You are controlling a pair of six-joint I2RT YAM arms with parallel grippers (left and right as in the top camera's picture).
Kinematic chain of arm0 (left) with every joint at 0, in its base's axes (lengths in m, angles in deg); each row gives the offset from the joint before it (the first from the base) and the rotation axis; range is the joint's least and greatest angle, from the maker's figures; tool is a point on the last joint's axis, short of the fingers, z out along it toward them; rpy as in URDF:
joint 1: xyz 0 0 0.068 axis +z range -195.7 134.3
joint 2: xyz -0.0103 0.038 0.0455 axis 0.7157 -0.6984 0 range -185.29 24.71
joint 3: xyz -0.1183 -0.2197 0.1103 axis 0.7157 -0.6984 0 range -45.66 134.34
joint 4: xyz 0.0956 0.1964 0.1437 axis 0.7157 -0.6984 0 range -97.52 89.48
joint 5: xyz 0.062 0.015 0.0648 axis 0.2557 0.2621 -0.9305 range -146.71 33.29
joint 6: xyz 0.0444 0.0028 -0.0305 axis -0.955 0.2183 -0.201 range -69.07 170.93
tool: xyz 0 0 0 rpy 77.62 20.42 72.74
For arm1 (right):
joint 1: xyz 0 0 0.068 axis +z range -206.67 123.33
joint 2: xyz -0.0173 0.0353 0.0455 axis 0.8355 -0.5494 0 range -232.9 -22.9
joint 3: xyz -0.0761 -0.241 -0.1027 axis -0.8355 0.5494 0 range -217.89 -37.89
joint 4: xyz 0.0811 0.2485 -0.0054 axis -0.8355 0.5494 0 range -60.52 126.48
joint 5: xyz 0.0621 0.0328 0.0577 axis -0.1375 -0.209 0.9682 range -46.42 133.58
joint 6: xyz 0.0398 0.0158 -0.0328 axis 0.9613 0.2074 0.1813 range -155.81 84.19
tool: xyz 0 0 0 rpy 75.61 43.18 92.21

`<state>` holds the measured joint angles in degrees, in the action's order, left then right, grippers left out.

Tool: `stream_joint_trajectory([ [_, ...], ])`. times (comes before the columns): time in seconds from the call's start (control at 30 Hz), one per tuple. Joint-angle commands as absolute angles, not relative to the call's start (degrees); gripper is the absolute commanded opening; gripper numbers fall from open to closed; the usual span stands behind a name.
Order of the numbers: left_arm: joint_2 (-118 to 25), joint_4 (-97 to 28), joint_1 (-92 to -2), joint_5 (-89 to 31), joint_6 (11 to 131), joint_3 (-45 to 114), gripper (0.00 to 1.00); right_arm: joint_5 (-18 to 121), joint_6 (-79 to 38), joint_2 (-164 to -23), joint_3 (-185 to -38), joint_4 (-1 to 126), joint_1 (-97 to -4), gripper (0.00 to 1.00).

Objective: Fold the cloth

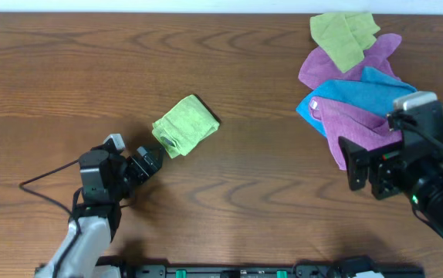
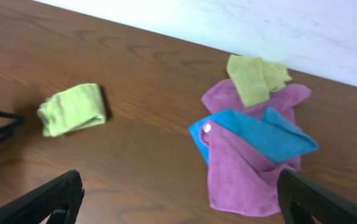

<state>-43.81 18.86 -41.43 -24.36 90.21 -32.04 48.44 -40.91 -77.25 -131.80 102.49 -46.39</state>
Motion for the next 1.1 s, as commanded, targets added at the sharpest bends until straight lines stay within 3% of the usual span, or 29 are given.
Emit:
stream_joint_trajectory([
  [0.0,-49.2,22.6,-41.6,-20.6,91.3,-31.6,0.91,50.2,-41.0,-74.0,-131.9,103.1,-47.7,0.99],
  [0.23,-56.4,29.8,-41.7,-21.5,91.3,-31.6,0.91,37.5,-37.7,-65.6,-130.9,111.4,-48.1,0.99],
  [0.37,-59.0,32.8,-42.0,-21.4,91.9,-30.7,0.92,29.1,-26.7,-60.9,-122.9,114.6,-48.1,0.99],
  [0.6,-62.3,34.3,-45.1,-22.4,91.6,-28.3,0.93,20.8,-21.3,-50.5,-120.9,126.2,-47.4,0.99],
  [1.07,-66.8,36.0,-45.8,-26.6,90.6,-27.8,0.97,9.4,-19.3,-37.2,-103.4,119.6,-46.1,0.99],
])
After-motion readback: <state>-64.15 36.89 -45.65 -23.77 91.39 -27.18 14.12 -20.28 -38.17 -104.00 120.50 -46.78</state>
